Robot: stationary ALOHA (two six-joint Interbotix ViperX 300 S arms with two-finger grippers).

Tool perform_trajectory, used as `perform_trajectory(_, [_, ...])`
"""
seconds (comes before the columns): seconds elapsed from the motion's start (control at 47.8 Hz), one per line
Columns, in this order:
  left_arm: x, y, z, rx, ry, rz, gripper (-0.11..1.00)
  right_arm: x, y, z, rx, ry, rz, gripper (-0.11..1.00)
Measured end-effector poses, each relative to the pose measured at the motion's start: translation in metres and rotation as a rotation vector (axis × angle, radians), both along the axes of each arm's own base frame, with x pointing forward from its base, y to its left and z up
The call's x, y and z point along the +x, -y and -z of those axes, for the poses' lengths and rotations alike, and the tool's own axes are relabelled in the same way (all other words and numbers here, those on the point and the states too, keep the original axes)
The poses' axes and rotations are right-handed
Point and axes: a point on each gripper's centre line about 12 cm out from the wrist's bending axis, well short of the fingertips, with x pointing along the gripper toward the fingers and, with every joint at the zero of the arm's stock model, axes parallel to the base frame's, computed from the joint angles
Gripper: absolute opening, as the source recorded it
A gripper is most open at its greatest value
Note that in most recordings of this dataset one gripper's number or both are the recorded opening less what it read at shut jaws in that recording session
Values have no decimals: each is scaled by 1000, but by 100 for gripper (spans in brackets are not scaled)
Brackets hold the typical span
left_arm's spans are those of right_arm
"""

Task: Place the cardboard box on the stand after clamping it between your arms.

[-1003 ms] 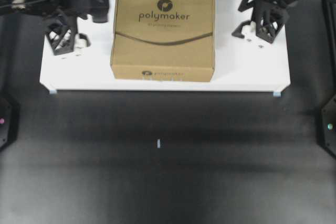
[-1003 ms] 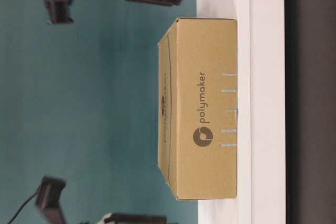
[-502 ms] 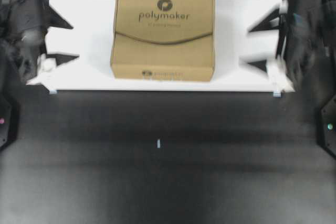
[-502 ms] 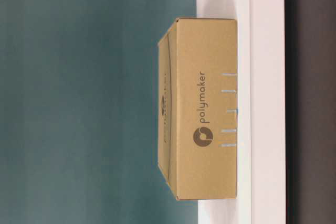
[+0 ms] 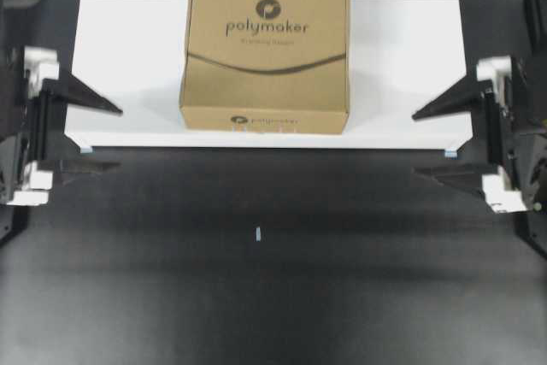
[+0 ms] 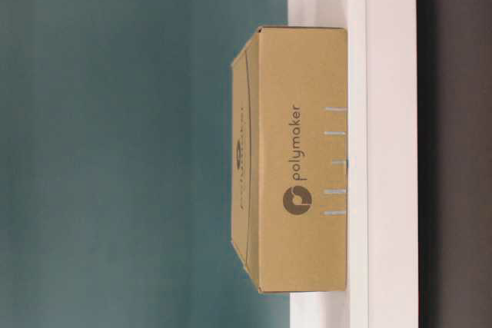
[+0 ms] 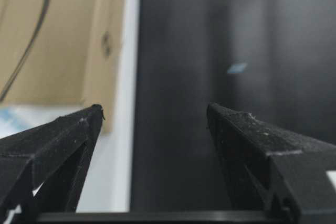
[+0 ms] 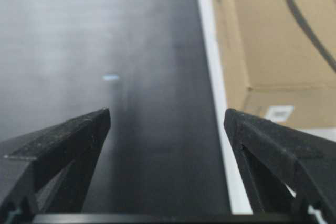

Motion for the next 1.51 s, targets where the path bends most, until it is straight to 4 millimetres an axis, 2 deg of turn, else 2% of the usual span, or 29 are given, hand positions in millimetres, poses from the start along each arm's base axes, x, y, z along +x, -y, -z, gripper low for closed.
perform_trajectory(0.188, [4, 16, -7, -90, 126, 46, 77, -8, -5, -4, -2, 50, -13, 84])
perform_trajectory(0.397, [6, 19, -15, -173, 243, 44, 77, -18, -6, -7, -4, 101, -12, 84])
perform_trajectory(0.648, [2, 26, -3, -222, 201, 55, 76, -30, -11, -10, 29, 152, -18, 84])
perform_trajectory(1.003, [-10, 25, -6, -222, 198, 54, 76, -34, -17, -3, 76, 144, -34, 84])
perform_trajectory(1.505, [-13, 25, -4, -221, 181, 51, 76, -35, -17, 4, 82, 126, -33, 84])
